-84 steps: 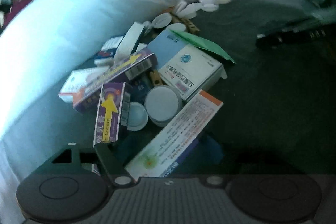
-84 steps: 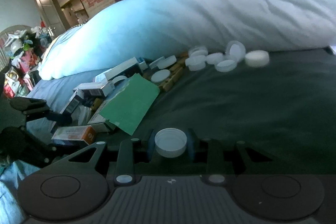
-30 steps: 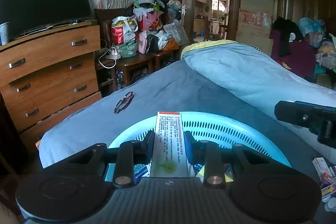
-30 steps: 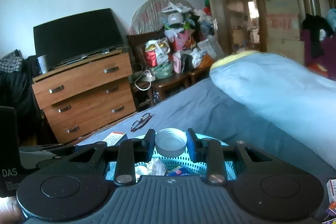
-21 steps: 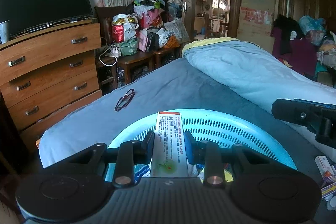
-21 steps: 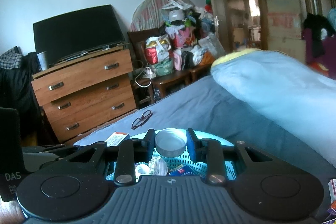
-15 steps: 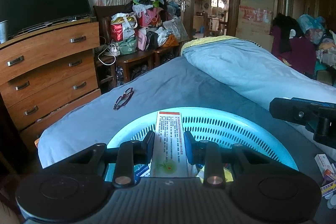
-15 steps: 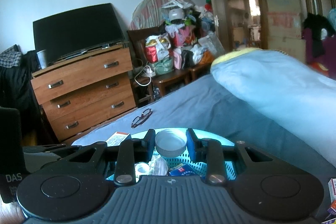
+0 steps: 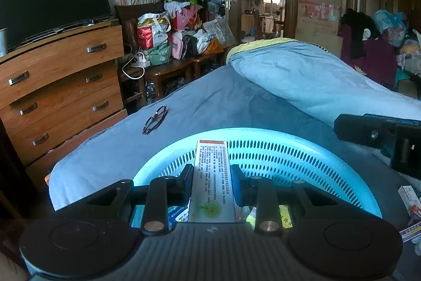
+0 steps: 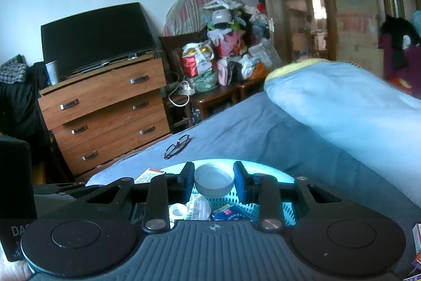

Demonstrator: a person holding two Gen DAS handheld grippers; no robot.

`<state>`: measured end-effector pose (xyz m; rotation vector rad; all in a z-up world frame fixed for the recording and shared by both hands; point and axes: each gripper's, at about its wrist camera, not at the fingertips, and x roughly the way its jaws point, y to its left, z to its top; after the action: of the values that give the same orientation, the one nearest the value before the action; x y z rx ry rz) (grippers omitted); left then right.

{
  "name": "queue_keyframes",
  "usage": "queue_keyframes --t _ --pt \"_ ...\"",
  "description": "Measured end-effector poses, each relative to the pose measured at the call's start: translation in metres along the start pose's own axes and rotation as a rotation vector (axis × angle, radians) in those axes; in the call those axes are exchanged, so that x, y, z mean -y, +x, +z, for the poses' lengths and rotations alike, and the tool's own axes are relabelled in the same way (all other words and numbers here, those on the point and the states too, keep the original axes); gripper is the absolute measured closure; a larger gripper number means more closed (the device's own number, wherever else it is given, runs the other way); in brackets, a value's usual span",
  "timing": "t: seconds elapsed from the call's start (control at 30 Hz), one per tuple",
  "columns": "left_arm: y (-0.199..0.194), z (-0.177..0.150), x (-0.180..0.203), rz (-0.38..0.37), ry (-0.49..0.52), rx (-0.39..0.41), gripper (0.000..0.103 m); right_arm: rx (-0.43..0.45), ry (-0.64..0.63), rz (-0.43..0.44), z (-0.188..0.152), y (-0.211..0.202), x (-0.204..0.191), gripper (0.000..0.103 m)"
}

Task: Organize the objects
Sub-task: 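Carry the box and cap over the blue basket and open both grippers, then move both open grippers back toward the medicine pile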

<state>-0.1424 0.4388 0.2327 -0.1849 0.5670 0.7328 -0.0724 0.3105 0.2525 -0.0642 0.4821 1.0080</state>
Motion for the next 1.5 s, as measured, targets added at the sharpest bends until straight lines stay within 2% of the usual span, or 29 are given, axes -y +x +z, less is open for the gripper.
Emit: queue_keyframes --t 0.03,0.1,0.27,0.43,0.47,0.57,0.63,0.67,0.77,0.9,1.0,1.13,1.27,1.43,1.5 --pt "0.001 0.000 0.000 -0.001 0.001 -0.001 0.068 0.003 0.002 -0.004 0.000 -0.001 0.001 0.063" --pt "0.000 0.000 0.001 0.000 0.001 -0.001 0.055 0.013 0.003 -0.012 -0.002 -0.003 0.002 0.056" --pt "-0.005 0.000 0.006 -0.008 0.010 0.012 0.038 0.023 0.013 -0.023 -0.005 -0.007 0.006 0.049" --pt "-0.011 0.000 0.014 -0.017 0.028 0.025 0.029 0.048 0.016 -0.044 -0.010 -0.020 0.013 0.034" --pt "-0.013 -0.001 0.016 -0.021 0.031 0.029 0.028 0.056 0.021 -0.053 -0.013 -0.024 0.017 0.027" --pt "-0.020 -0.004 0.025 -0.063 0.043 0.041 0.026 0.096 0.029 -0.095 -0.029 -0.047 0.032 0.025" --pt "-0.029 -0.009 0.036 -0.104 0.066 0.066 0.023 0.129 0.023 -0.156 -0.052 -0.071 0.048 0.023" --pt "-0.034 -0.013 0.044 -0.124 0.082 0.083 0.020 0.135 0.022 -0.194 -0.067 -0.082 0.056 0.022" --pt "-0.044 -0.024 0.074 -0.188 0.127 0.092 0.020 0.099 0.070 -0.312 -0.118 -0.113 0.094 0.022" --pt "-0.061 -0.043 0.128 -0.300 0.216 0.091 0.020 0.001 0.202 -0.448 -0.187 -0.148 0.153 0.022" --pt "-0.068 -0.066 0.164 -0.371 0.290 0.072 0.020 -0.035 0.318 -0.534 -0.223 -0.172 0.194 0.023" --pt "-0.062 -0.101 0.207 -0.429 0.383 0.025 0.020 -0.024 0.453 -0.610 -0.249 -0.193 0.247 0.023" --pt "-0.052 -0.127 0.234 -0.461 0.424 -0.020 0.020 -0.019 0.574 -0.634 -0.259 -0.190 0.296 0.023" --pt "-0.039 -0.133 0.251 -0.486 0.451 -0.035 0.020 -0.035 0.716 -0.634 -0.267 -0.167 0.356 0.023" --pt "-0.035 -0.134 0.258 -0.494 0.454 -0.042 0.020 -0.040 0.774 -0.627 -0.273 -0.159 0.374 0.029"
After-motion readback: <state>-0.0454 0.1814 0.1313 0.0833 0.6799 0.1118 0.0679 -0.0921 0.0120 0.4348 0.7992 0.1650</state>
